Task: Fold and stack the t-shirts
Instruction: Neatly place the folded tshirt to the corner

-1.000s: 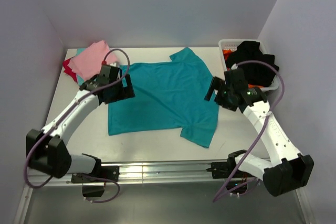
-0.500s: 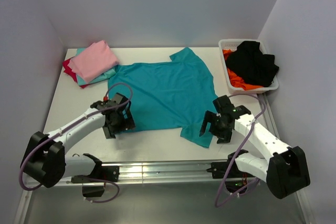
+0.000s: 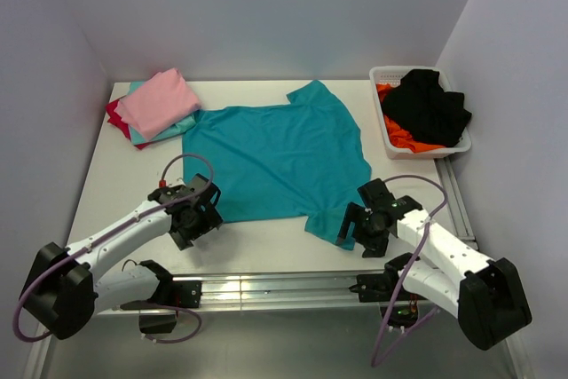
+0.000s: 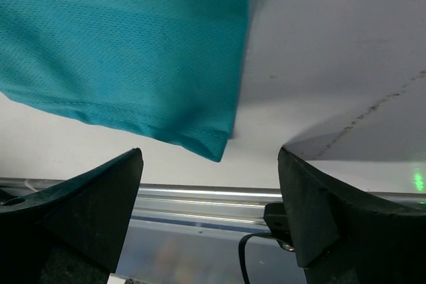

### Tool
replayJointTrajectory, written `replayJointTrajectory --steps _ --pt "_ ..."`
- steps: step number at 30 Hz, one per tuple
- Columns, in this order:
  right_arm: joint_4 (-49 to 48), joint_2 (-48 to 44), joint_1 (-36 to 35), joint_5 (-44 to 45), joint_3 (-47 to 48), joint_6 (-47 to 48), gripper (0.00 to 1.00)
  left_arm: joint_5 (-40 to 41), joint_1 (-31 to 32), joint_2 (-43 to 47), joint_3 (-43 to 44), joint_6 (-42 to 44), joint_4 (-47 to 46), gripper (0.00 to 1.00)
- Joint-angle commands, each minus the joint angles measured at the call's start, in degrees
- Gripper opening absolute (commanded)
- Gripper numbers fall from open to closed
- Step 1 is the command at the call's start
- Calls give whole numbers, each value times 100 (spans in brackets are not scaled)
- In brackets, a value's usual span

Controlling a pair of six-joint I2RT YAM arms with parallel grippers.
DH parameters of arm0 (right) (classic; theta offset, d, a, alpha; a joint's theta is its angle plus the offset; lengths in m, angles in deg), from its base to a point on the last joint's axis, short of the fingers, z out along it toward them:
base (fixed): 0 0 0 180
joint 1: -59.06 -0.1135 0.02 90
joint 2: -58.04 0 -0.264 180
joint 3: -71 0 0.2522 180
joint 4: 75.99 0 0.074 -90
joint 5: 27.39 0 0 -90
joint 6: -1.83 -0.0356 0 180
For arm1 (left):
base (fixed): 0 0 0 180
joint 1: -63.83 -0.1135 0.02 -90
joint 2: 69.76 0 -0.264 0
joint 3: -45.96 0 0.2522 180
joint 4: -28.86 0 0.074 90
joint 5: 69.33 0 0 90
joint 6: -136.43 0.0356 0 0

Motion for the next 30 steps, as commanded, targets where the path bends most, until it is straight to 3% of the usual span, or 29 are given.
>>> replayJointTrajectory --steps 1,4,8,13,16,30 --pt "-649 217 -120 129 -67 -214 88 436 22 27 146 -486 127 85" --pt "-833 498 -182 261 -5 -214 85 462 22 -35 137 -548 118 85" --pt "-939 736 -200 323 56 -205 69 445 22 18 49 -653 48 84" --pt "-931 806 -209 411 47 -161 31 454 -13 -131 -74 -820 -67 84" --pt "-878 841 -209 437 82 -135 17 682 -40 -211 49 -1013 109 81" --pt "-676 868 -209 569 293 6 4 1052 -1243 -315 84 -865 -260 79"
